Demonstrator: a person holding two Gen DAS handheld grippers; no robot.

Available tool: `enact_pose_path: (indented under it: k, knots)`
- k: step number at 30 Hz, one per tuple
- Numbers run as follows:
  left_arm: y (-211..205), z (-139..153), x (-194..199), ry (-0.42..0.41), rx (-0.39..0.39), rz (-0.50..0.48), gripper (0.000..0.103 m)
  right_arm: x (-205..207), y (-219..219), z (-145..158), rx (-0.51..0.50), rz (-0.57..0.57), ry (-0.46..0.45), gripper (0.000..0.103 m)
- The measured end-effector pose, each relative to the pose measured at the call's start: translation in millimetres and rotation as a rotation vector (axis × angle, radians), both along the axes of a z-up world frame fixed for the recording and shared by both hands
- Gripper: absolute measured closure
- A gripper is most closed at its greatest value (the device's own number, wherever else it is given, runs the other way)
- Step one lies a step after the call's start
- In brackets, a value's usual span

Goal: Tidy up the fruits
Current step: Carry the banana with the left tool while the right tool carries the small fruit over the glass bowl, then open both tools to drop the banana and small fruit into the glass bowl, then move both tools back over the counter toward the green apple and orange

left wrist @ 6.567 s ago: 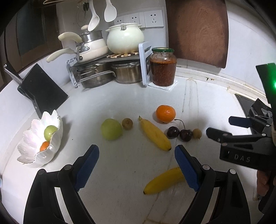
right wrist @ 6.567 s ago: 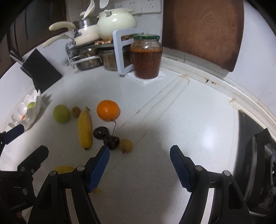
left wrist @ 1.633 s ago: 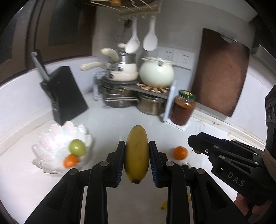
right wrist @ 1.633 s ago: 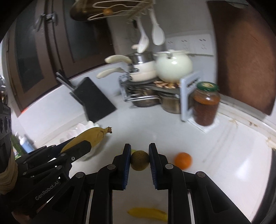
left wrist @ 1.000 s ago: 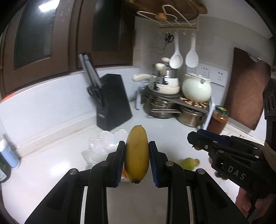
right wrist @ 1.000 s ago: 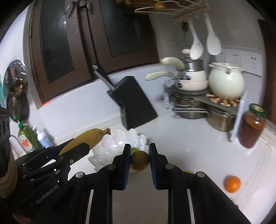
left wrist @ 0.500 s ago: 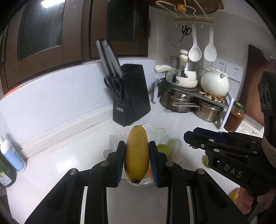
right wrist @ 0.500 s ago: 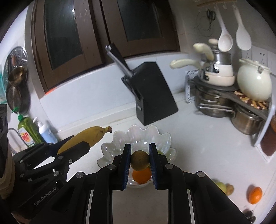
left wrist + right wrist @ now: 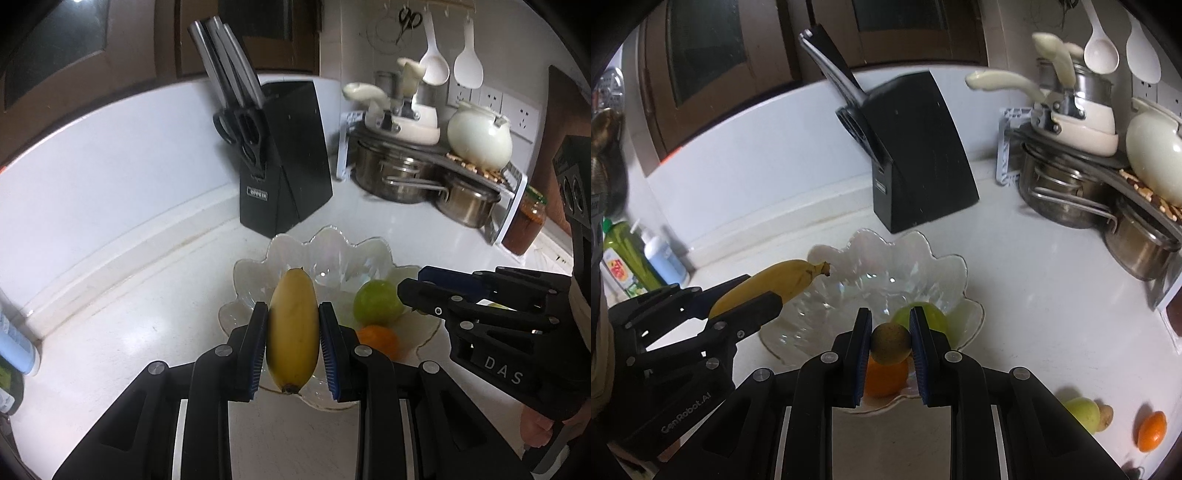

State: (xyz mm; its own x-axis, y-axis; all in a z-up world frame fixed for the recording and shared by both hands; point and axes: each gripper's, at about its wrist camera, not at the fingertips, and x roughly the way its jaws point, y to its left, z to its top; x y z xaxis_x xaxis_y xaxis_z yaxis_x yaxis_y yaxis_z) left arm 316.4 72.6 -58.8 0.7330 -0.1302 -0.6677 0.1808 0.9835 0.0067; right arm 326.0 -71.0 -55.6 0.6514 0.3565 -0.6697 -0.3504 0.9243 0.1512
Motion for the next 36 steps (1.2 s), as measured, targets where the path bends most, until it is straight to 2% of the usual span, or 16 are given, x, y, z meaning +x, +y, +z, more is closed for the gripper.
enact_pose_path:
  k: [14,18,20,26,36]
  knots:
    - [-6,-30,24,0.102,0.009,-0.018,0.075,20,-6,-26,-0.014,-0.010,0.079,0.080]
    - [-6,-25,23,0.074,0.037,0.005,0.066,23,-8,-25,-0.002,-0.022,0.085,0.078]
    - [-6,-22,22,0.068,0.047,0.010,0.066,24,-10,-23,0.003,-0.032,0.087,0.071]
    - [-6,-8,11,0.028,0.086,0.047,0.060,15,-13,-12,-0.006,-0.046,0.052,0.070]
    - [-15,28,-25,-0.073,0.088,0.086,0.036,-16,-34,19,-0.001,-0.109,-0.032,0.055]
